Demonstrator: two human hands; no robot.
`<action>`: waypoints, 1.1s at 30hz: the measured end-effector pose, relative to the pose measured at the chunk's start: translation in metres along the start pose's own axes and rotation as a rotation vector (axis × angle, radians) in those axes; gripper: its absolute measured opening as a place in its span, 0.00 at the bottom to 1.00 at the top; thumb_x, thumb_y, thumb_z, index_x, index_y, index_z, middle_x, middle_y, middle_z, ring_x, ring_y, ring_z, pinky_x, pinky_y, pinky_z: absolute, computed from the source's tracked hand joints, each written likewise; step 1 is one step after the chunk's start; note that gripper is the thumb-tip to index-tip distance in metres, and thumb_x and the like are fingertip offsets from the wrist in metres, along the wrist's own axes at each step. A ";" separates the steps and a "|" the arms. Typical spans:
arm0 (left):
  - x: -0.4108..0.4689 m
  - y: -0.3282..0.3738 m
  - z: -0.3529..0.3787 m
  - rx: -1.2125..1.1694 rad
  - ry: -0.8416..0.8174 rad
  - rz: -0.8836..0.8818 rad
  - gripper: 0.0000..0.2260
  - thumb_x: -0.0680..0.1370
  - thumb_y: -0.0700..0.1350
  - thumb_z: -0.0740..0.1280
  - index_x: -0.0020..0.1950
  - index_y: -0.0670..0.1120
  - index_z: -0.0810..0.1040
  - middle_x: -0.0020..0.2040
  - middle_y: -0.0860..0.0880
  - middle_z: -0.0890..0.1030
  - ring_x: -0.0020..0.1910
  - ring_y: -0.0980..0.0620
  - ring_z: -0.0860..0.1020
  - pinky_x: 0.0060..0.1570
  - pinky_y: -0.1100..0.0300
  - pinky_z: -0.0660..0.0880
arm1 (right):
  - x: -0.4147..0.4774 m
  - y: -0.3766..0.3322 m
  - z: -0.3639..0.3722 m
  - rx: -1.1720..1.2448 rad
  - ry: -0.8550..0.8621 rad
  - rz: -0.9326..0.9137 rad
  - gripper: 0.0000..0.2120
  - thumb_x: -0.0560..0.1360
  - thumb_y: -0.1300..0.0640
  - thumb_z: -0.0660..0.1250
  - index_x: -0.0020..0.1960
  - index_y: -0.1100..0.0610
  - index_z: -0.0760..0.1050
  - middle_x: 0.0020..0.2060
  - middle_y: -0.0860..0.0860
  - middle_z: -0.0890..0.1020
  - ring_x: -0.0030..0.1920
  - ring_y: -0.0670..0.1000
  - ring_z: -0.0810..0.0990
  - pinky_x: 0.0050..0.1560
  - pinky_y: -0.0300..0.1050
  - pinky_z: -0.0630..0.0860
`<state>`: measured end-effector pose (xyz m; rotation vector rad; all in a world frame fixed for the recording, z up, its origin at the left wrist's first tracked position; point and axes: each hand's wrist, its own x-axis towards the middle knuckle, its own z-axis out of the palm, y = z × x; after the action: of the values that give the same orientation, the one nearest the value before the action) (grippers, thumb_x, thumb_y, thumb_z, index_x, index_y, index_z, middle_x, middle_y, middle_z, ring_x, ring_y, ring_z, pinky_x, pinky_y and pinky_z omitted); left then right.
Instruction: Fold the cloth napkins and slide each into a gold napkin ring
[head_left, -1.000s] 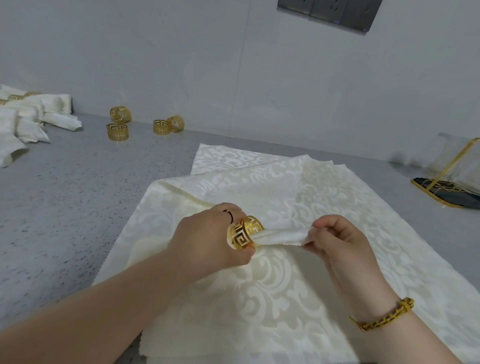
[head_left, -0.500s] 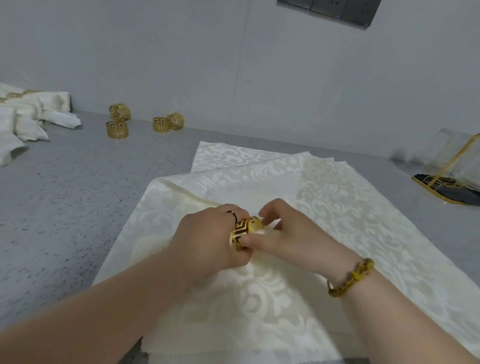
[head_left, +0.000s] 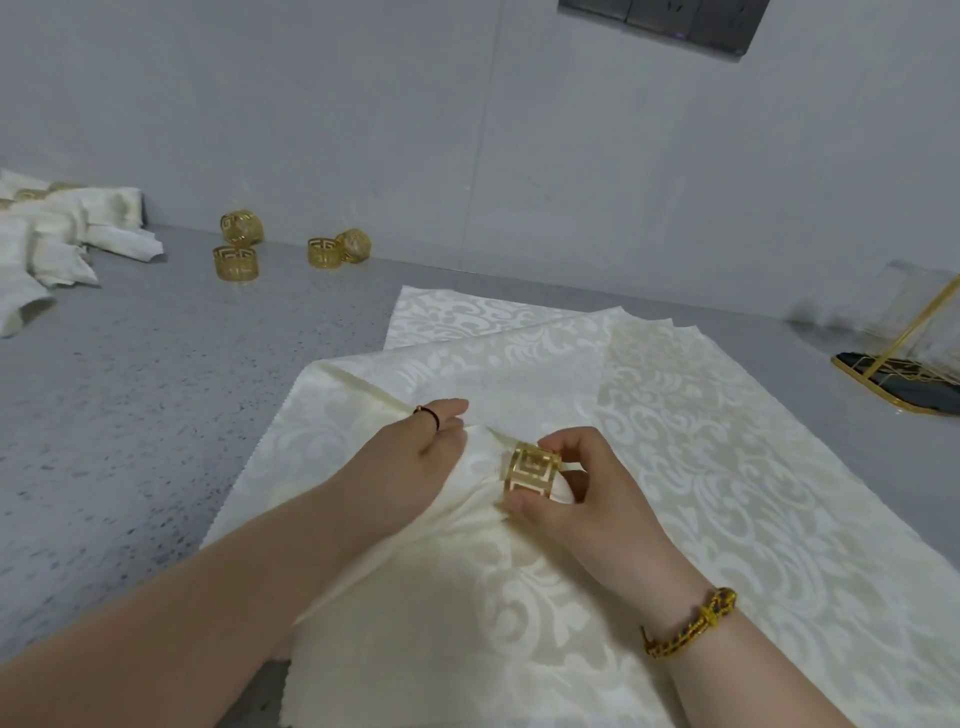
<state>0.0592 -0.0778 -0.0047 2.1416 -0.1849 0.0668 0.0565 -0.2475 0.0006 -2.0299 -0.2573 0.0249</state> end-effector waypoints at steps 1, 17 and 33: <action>0.001 -0.002 0.001 0.046 0.018 0.002 0.19 0.81 0.44 0.55 0.72 0.50 0.62 0.68 0.53 0.69 0.63 0.58 0.68 0.49 0.75 0.57 | 0.000 0.001 0.001 0.024 0.000 0.001 0.18 0.66 0.60 0.74 0.45 0.46 0.67 0.43 0.42 0.76 0.41 0.44 0.77 0.41 0.34 0.73; -0.001 -0.002 0.001 -0.114 0.157 0.071 0.17 0.76 0.38 0.63 0.49 0.60 0.63 0.44 0.60 0.69 0.44 0.66 0.70 0.39 0.81 0.64 | 0.000 0.005 0.004 0.151 0.028 0.007 0.20 0.65 0.63 0.74 0.45 0.47 0.67 0.42 0.43 0.75 0.38 0.43 0.74 0.33 0.27 0.69; -0.005 0.006 -0.004 -0.220 -0.067 0.039 0.11 0.73 0.36 0.69 0.40 0.53 0.81 0.45 0.51 0.84 0.44 0.58 0.80 0.47 0.70 0.73 | 0.003 0.003 0.014 0.287 -0.016 -0.081 0.25 0.64 0.73 0.72 0.46 0.51 0.62 0.45 0.45 0.77 0.38 0.37 0.79 0.42 0.34 0.76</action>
<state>0.0530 -0.0768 0.0022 1.9218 -0.2610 -0.0026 0.0586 -0.2361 -0.0078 -1.7333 -0.3265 0.0255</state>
